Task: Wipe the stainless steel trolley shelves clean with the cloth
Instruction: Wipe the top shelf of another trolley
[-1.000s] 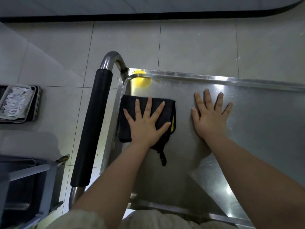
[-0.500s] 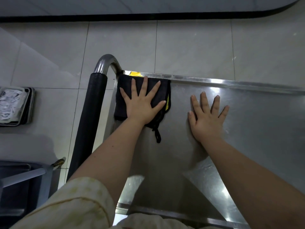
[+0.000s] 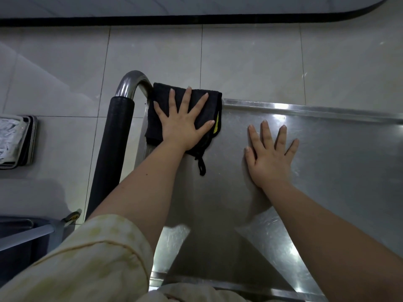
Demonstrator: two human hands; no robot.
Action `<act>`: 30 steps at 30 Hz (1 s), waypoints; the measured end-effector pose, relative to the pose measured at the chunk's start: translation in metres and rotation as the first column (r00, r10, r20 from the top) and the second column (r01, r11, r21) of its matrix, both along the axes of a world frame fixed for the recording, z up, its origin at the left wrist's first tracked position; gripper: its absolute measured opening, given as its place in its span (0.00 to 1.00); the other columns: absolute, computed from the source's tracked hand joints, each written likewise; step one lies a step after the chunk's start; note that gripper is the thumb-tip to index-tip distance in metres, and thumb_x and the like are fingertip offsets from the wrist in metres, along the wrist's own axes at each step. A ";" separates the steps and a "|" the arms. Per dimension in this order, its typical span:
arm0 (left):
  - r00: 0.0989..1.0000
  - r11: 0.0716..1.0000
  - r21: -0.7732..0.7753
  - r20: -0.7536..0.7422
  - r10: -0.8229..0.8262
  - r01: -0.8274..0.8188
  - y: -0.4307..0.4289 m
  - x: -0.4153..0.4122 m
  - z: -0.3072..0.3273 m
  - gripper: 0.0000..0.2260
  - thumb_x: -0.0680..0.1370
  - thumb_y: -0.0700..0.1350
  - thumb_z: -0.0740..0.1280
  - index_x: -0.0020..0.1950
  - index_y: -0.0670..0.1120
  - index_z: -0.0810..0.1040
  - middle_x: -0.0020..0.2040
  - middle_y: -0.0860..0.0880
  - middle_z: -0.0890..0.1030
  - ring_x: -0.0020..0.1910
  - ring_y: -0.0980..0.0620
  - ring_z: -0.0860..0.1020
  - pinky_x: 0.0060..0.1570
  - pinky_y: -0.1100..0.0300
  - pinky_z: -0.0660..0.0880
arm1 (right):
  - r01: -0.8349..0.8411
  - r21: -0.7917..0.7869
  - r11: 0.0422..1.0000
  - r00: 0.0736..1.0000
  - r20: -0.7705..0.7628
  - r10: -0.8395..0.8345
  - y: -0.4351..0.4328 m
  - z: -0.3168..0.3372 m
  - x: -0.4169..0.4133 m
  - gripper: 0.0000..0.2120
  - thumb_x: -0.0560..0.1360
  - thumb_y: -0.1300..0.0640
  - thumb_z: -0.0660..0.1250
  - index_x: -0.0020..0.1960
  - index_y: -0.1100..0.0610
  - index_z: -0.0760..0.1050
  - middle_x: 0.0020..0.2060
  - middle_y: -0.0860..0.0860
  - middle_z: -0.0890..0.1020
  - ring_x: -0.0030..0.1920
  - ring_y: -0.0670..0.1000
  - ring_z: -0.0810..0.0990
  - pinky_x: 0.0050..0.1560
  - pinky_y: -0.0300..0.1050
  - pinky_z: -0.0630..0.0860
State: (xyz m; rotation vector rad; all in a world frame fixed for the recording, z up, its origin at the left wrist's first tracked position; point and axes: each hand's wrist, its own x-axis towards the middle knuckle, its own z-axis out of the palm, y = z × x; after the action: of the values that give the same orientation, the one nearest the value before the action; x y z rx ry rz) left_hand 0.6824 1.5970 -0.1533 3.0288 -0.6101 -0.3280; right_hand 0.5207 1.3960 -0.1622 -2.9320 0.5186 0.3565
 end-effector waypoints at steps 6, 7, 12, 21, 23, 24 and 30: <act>0.994 0.994 -0.025 -0.026 -0.111 0.110 -0.007 -0.048 0.001 0.31 0.75 0.73 0.41 0.77 0.68 0.39 0.81 0.53 0.41 0.78 0.38 0.37 0.67 0.26 0.37 | 0.016 -0.001 1.000 1.000 -0.014 -0.016 -0.001 -0.002 0.002 0.27 0.80 0.37 0.38 0.77 0.37 0.34 0.79 0.45 0.41 0.77 0.61 0.35 0.71 0.71 0.35; 0.984 0.985 -0.022 -0.030 -0.173 0.173 -0.010 -0.063 0.000 0.31 0.75 0.73 0.41 0.76 0.68 0.39 0.81 0.53 0.41 0.78 0.38 0.38 0.67 0.26 0.37 | 0.016 0.002 1.000 1.000 -0.013 -0.016 -0.001 -0.002 0.002 0.27 0.80 0.37 0.38 0.77 0.37 0.34 0.79 0.45 0.41 0.77 0.61 0.35 0.71 0.71 0.35; 0.977 0.977 -0.030 -0.024 -0.211 0.211 -0.010 -0.077 -0.002 0.32 0.74 0.75 0.43 0.76 0.70 0.41 0.81 0.54 0.44 0.79 0.41 0.40 0.67 0.27 0.35 | 0.020 -0.006 1.000 1.000 -0.005 -0.020 -0.001 -0.002 0.002 0.27 0.80 0.37 0.39 0.77 0.37 0.36 0.79 0.45 0.43 0.78 0.61 0.37 0.71 0.71 0.35; 0.982 0.981 0.060 -0.045 0.185 -0.182 0.006 -0.013 0.000 0.35 0.72 0.77 0.41 0.76 0.67 0.36 0.80 0.51 0.36 0.76 0.36 0.35 0.65 0.27 0.32 | 0.000 0.000 1.000 1.000 0.002 0.000 0.000 0.001 0.001 0.27 0.81 0.39 0.41 0.79 0.40 0.40 0.80 0.47 0.43 0.77 0.63 0.36 0.71 0.72 0.35; 0.983 0.986 0.030 -0.078 0.166 -0.164 -0.018 -0.010 0.000 0.35 0.72 0.76 0.41 0.76 0.67 0.35 0.80 0.51 0.36 0.76 0.35 0.33 0.65 0.26 0.32 | -0.016 0.008 1.000 1.000 0.012 0.015 -0.001 0.002 0.000 0.28 0.81 0.39 0.43 0.79 0.42 0.44 0.80 0.48 0.46 0.78 0.62 0.38 0.71 0.71 0.34; 0.987 0.992 0.017 -0.099 0.126 -0.125 -0.033 -0.010 0.001 0.35 0.73 0.76 0.42 0.76 0.67 0.36 0.80 0.51 0.37 0.76 0.34 0.33 0.65 0.25 0.32 | -0.020 0.019 1.000 0.999 0.027 0.019 -0.002 0.002 -0.001 0.28 0.81 0.40 0.45 0.80 0.44 0.47 0.80 0.49 0.48 0.78 0.61 0.40 0.71 0.71 0.34; 0.994 0.999 0.015 -0.101 -0.050 0.052 -0.067 -0.041 0.005 0.35 0.72 0.77 0.44 0.76 0.69 0.38 0.80 0.53 0.39 0.77 0.38 0.35 0.66 0.25 0.34 | 0.039 0.087 0.995 0.996 0.082 -0.046 -0.009 0.005 -0.007 0.32 0.80 0.40 0.52 0.79 0.52 0.54 0.79 0.47 0.55 0.79 0.53 0.45 0.74 0.63 0.35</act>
State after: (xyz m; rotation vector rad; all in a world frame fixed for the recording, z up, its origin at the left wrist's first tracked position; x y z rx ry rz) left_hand 0.6416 1.5296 -0.1485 2.9948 -0.6818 -0.4866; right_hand 0.5139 1.3867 -0.1570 -2.8347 0.5391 0.2435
